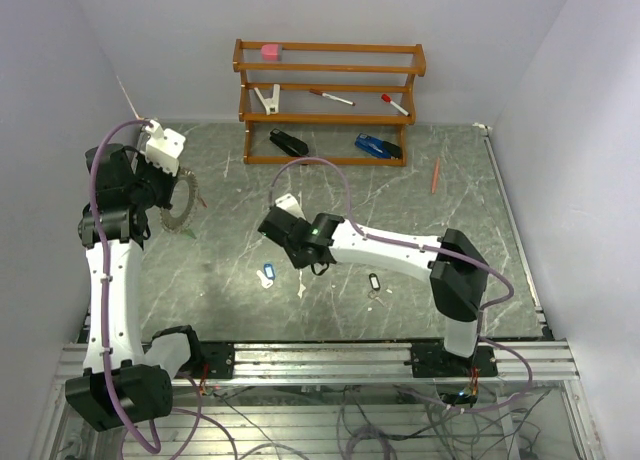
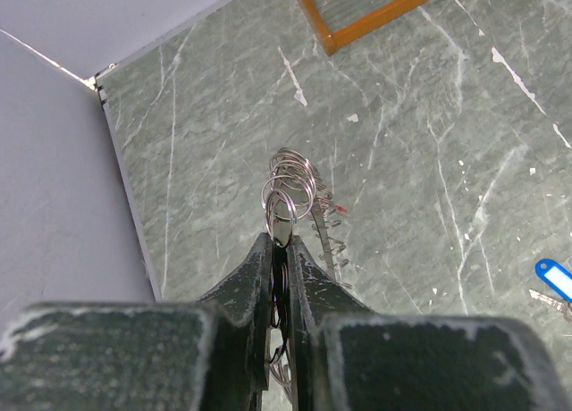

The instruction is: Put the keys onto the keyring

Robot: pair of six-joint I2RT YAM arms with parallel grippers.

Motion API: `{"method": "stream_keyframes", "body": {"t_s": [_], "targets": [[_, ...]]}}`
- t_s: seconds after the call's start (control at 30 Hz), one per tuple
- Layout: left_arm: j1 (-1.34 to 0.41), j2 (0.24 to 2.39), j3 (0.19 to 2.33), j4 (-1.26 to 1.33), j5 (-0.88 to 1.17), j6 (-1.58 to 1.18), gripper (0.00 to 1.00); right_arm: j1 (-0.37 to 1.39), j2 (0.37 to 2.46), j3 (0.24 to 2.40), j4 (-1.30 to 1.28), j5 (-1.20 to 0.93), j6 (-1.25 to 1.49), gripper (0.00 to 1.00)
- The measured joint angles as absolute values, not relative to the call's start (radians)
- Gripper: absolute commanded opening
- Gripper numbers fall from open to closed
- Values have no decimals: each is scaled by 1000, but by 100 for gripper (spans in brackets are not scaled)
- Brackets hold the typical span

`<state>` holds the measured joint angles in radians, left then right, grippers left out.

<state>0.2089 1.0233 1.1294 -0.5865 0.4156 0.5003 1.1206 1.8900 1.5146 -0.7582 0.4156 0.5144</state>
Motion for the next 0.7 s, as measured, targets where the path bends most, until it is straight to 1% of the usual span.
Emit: {"method": "stream_keyframes", "body": {"t_s": [0.07, 0.17, 0.2, 0.23, 0.33, 0.43, 0.53, 0.7], "targets": [[209, 1024, 1129, -587, 418, 496, 7, 1120, 1891, 1510, -744, 397, 509, 18], [209, 1024, 1129, -587, 422, 492, 7, 1125, 1941, 1523, -731, 358, 509, 19], [209, 1024, 1129, -587, 423, 491, 7, 1128, 1966, 1535, -731, 349, 508, 28], [209, 1024, 1129, -587, 423, 490, 7, 1134, 2001, 1559, -732, 341, 508, 35], [209, 1024, 1129, -587, 423, 489, 7, 1153, 2108, 1641, -732, 306, 505, 40], [209, 1024, 1129, -587, 423, 489, 7, 1170, 2166, 1699, -739, 281, 488, 41], [209, 1024, 1129, -587, 422, 490, 7, 1180, 2179, 1734, -743, 269, 461, 41], [209, 1024, 1129, -587, 422, 493, 7, 1179, 2180, 1782, -755, 253, 430, 35]]}}
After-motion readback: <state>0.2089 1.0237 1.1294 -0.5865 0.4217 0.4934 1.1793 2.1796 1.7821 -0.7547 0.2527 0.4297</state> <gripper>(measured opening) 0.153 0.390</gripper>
